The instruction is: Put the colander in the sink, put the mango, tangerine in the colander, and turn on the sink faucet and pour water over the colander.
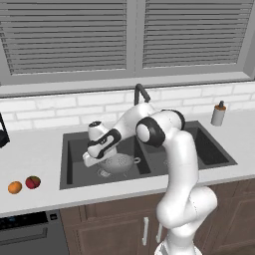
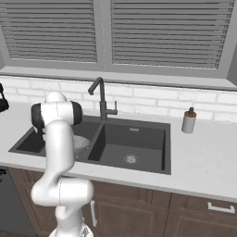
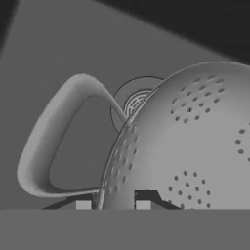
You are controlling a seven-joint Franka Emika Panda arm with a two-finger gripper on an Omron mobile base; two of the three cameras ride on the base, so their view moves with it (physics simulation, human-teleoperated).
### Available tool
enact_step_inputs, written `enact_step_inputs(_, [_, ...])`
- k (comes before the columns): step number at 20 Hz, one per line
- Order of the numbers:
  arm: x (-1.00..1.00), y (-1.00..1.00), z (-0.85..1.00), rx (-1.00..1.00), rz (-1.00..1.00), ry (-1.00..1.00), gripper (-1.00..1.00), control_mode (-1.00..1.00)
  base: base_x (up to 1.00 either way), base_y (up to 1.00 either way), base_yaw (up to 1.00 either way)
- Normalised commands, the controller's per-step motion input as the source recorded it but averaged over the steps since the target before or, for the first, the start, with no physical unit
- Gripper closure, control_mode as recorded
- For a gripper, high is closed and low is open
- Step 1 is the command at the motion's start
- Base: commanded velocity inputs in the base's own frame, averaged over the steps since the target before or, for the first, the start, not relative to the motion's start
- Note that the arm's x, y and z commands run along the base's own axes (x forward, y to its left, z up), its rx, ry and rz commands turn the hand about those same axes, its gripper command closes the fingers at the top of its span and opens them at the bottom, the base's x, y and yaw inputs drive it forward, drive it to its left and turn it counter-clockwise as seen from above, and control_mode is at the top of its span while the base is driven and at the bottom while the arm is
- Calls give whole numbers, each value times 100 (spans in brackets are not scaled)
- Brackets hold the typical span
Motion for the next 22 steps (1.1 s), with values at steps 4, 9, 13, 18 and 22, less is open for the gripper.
enact_step_inputs(4, [34, -5, -23, -1, -10, -5, 100, -100, 0, 0, 0])
enact_step_inputs(9, [31, 0, -17, 0, -5, -6, 100, -100, 0, 0, 0])
enact_step_inputs(13, [32, 0, -17, 0, -2, -2, 100, -100, 0, 0, 0])
enact_step_inputs(18, [23, 5, -26, 0, 0, -3, 100, -100, 0, 0, 0])
enact_step_inputs(22, [21, 6, -25, 0, 0, -2, 100, -100, 0, 0, 0])
